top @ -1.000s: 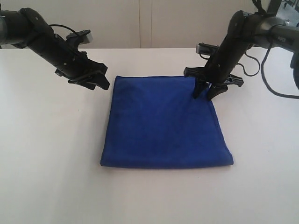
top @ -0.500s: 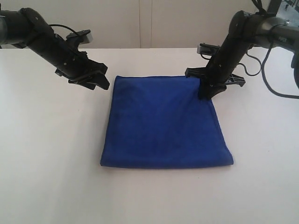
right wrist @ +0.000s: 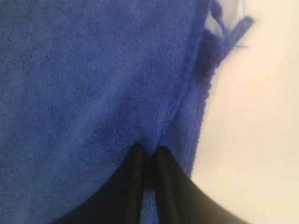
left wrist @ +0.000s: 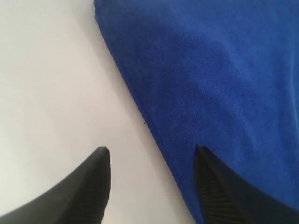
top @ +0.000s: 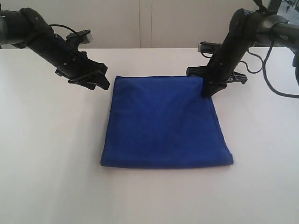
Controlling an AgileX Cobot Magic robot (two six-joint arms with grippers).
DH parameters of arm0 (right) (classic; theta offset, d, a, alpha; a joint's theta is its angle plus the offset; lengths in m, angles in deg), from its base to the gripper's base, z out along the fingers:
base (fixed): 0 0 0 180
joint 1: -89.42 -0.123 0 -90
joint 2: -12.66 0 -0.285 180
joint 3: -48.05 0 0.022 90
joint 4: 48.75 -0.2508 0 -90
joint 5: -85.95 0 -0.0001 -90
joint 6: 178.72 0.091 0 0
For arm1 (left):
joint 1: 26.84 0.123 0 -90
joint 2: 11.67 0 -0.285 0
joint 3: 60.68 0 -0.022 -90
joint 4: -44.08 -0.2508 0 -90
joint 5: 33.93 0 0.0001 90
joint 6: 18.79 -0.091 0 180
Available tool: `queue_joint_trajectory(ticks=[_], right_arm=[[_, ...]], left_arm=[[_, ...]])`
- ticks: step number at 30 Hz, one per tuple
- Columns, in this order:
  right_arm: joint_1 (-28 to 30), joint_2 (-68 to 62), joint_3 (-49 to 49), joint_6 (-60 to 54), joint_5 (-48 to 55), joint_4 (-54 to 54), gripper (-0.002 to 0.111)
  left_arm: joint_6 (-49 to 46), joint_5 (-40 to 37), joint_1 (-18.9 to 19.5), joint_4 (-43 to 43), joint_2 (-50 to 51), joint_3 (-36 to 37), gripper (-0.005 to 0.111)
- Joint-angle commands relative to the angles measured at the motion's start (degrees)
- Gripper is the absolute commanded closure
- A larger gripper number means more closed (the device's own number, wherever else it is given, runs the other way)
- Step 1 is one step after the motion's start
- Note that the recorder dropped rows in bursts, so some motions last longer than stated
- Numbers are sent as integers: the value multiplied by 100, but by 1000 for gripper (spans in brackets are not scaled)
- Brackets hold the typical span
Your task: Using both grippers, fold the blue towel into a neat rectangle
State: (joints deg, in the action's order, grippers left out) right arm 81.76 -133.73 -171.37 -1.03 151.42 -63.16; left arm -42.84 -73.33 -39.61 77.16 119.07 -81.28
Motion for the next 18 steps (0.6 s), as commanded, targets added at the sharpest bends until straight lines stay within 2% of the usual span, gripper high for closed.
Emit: queue_joint_trajectory(ticks=[1,14,17,18], right_arm=[[25,197,5,-41,78,170,99],[25,151,5,-15,162,680,99],[25,123,5,-15,83,680,88],[25,123,5,-6,83,680,80]], left_arm=[[-11,-109,-17,66,-58,-13,49],[-11,-98,-17,66,-58,-13,49],[-11,-98,-17,66,-58,-13,49],[-11,-98,-17,66,-58,-13,49]])
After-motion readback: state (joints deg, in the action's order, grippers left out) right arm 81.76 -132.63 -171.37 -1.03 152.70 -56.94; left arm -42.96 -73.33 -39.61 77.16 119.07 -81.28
